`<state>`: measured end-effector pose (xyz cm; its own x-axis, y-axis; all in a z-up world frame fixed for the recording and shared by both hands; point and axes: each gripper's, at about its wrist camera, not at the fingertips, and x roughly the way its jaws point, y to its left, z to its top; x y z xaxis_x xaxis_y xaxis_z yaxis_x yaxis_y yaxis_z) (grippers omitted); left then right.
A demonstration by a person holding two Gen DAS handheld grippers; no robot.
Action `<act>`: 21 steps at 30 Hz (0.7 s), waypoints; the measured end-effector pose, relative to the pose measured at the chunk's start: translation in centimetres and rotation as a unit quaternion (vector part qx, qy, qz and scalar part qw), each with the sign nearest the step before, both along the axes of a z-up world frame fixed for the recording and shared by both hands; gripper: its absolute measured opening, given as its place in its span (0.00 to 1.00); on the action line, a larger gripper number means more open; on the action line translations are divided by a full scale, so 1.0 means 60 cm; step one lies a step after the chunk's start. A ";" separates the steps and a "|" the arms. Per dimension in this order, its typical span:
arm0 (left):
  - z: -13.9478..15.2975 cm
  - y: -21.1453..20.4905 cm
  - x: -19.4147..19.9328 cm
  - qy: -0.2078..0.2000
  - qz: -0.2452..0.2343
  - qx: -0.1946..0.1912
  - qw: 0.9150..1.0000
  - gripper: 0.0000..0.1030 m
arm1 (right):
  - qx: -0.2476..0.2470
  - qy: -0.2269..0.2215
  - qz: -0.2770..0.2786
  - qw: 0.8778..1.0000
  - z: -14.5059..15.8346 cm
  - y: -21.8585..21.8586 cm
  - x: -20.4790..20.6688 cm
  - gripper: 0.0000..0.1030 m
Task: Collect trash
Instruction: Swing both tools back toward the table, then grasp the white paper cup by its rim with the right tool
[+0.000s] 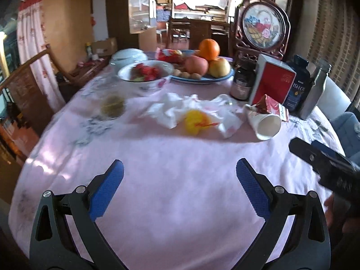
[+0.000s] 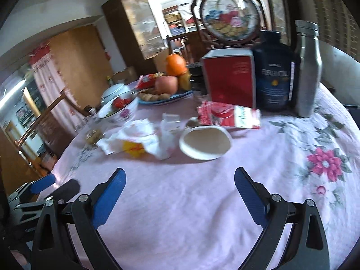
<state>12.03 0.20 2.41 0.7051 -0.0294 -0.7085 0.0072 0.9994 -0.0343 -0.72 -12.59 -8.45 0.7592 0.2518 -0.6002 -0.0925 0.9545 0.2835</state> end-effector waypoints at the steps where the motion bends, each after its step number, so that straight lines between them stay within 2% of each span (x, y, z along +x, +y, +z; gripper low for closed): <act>1: -0.004 -0.007 0.015 0.005 -0.001 -0.002 1.000 0.93 | 0.001 0.001 -0.008 1.000 -0.001 -0.008 0.004 0.93; 6: -0.039 -0.030 0.071 0.033 0.008 -0.011 0.999 0.93 | -0.018 0.005 -0.058 0.998 -0.009 -0.041 0.018 0.93; 10: -0.073 -0.020 0.088 0.033 0.021 -0.008 0.999 0.93 | -0.021 0.026 -0.081 0.996 -0.031 -0.058 0.034 0.93; 14: -0.085 -0.003 0.093 0.048 0.005 -0.006 0.999 0.93 | -0.036 0.042 -0.090 0.994 -0.051 -0.056 0.045 0.93; 18: -0.084 0.018 0.097 0.062 0.010 -0.049 0.997 0.93 | -0.058 0.054 -0.090 0.993 -0.075 -0.045 0.055 0.93; 21: -0.094 0.019 0.102 0.086 0.007 -0.059 0.995 0.93 | -0.076 0.054 -0.087 0.992 -0.086 -0.034 0.059 0.93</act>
